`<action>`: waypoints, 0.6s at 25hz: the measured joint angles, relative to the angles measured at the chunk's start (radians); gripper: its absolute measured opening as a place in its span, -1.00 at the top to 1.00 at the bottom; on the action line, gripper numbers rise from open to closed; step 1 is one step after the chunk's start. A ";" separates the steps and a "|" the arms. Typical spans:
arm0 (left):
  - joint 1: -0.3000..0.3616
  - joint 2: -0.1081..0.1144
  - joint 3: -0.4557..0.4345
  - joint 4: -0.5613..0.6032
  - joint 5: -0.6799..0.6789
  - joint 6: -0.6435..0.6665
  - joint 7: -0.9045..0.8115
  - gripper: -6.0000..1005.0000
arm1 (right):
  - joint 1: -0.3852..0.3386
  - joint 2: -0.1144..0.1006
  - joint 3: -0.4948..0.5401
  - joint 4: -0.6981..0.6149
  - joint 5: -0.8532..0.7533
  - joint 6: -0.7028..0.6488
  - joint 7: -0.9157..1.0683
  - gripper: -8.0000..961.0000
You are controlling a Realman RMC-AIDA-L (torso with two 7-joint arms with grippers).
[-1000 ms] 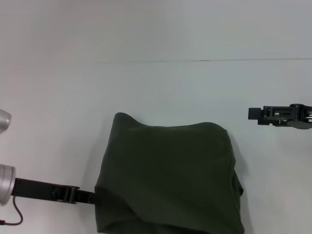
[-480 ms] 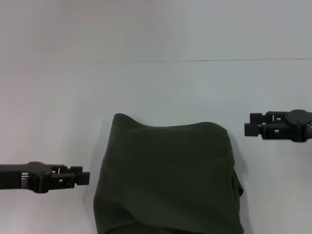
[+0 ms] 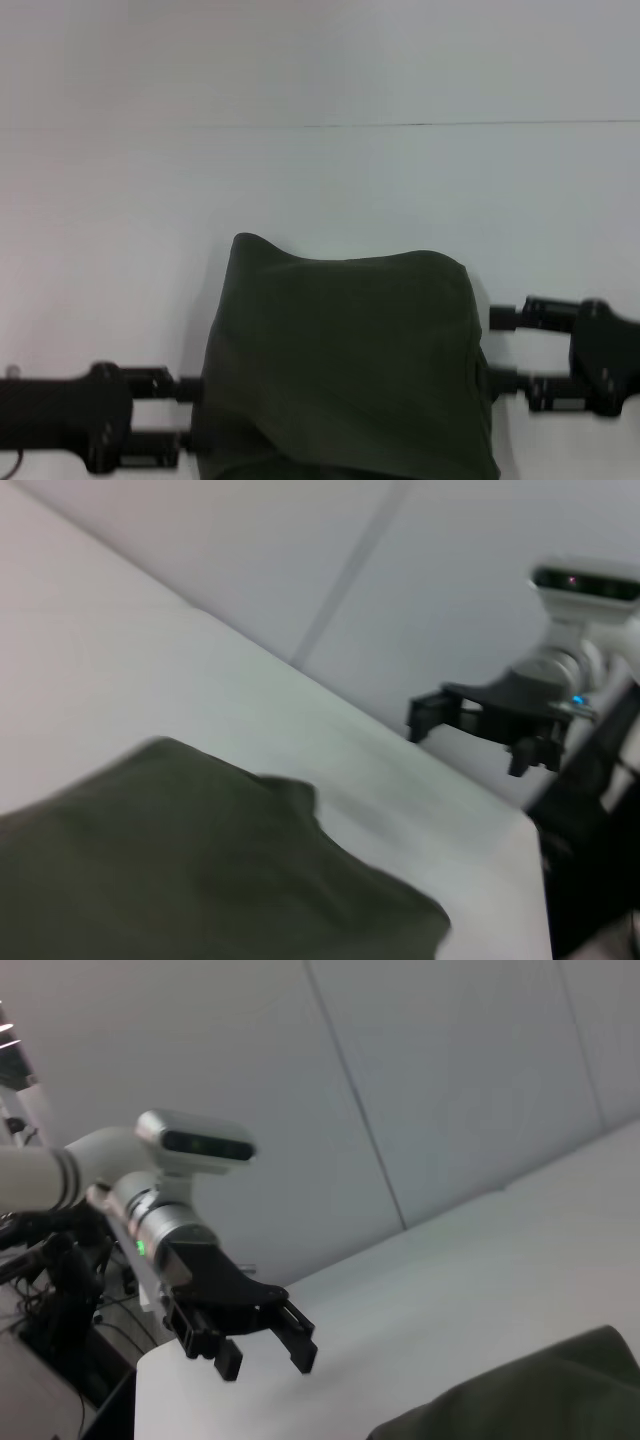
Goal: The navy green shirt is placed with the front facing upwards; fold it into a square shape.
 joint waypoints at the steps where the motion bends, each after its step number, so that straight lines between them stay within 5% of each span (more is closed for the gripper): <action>1: 0.009 -0.007 0.019 0.004 0.000 0.001 0.037 -0.15 | -0.025 0.013 -0.002 0.009 0.000 -0.010 -0.074 -0.70; 7: 0.070 -0.050 0.073 0.046 0.001 -0.010 0.270 -0.57 | -0.083 0.040 -0.013 0.105 -0.041 -0.017 -0.298 -0.71; 15: 0.099 -0.053 0.106 0.012 0.012 -0.075 0.370 -0.82 | -0.114 0.048 -0.004 0.199 -0.118 0.068 -0.470 -0.71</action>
